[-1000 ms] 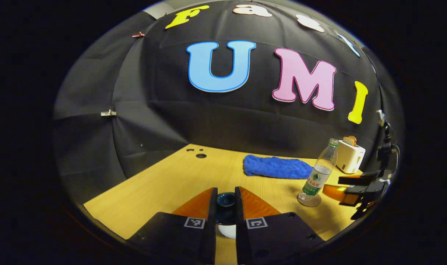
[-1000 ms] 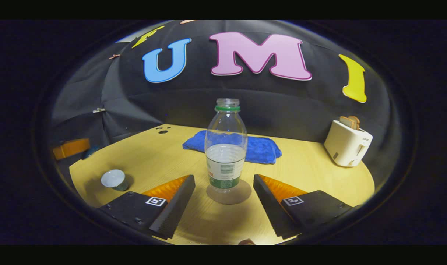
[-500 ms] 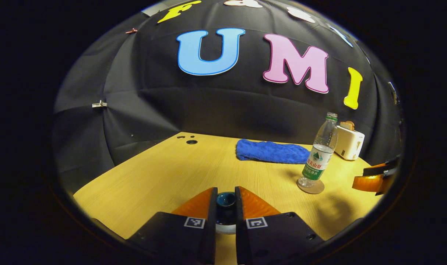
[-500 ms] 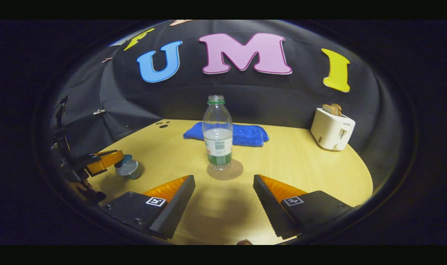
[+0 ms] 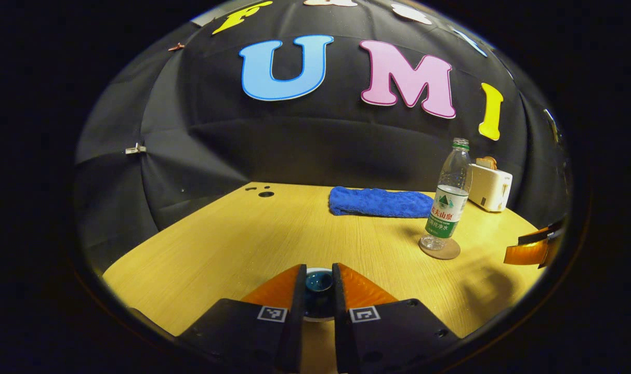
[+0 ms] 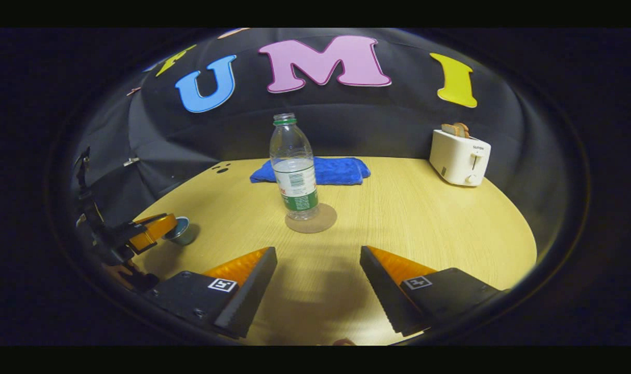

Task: Open the teacup lid with one hand, grasp the water bottle and pour water into the teacup with the other hand; after pouring, place the water bottle on the coaster and then close the teacup lid.

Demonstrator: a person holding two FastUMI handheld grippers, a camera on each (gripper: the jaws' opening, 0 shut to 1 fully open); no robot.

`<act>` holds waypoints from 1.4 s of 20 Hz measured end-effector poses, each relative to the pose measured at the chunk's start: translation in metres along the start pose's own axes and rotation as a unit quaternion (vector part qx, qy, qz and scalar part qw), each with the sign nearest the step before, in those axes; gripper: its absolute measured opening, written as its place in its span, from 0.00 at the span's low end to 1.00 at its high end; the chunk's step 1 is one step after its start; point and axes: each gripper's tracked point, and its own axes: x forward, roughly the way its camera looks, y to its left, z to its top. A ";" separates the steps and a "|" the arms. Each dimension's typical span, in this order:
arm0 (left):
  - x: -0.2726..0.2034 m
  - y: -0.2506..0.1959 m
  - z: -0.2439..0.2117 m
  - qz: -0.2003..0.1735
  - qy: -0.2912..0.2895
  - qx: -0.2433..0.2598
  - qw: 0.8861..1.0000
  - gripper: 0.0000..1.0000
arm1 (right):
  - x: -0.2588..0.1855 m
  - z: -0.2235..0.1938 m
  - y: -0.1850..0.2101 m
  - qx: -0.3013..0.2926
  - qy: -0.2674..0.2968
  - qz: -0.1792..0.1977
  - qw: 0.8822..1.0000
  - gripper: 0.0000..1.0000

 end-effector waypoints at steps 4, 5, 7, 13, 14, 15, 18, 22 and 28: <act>-0.001 0.000 0.001 -0.005 -0.003 -0.004 1.000 0.34 | -0.006 0.003 0.005 -0.003 -0.002 0.005 1.000 1.00; -0.003 0.000 0.005 -0.004 -0.008 -0.005 1.000 0.52 | -0.007 0.005 0.004 -0.005 -0.003 0.005 1.000 1.00; -0.008 0.001 0.017 -0.001 -0.015 -0.002 1.000 0.72 | -0.011 0.011 0.005 -0.008 -0.005 0.007 1.000 1.00; -0.045 -0.002 0.082 -0.004 -0.042 0.018 0.999 0.94 | -0.038 0.060 0.001 -0.021 -0.036 0.004 0.999 1.00; -0.054 -0.005 0.095 -0.008 -0.047 0.021 0.999 0.95 | -0.045 0.068 0.002 -0.021 -0.043 0.004 0.999 1.00; -0.065 -0.008 0.111 -0.011 -0.053 0.022 0.998 0.95 | -0.052 0.079 0.002 -0.020 -0.050 0.003 0.999 0.99; -0.095 -0.015 0.153 -0.016 -0.070 0.031 0.997 0.95 | -0.080 0.109 0.004 -0.017 -0.074 0.007 0.997 0.99; -0.134 -0.023 0.206 -0.020 -0.101 0.031 0.994 0.94 | -0.122 0.143 0.003 -0.024 -0.116 0.007 0.993 0.99; -0.185 -0.038 0.248 -0.043 -0.138 0.021 0.989 0.94 | -0.184 0.170 0.003 -0.013 -0.169 -0.008 0.986 0.99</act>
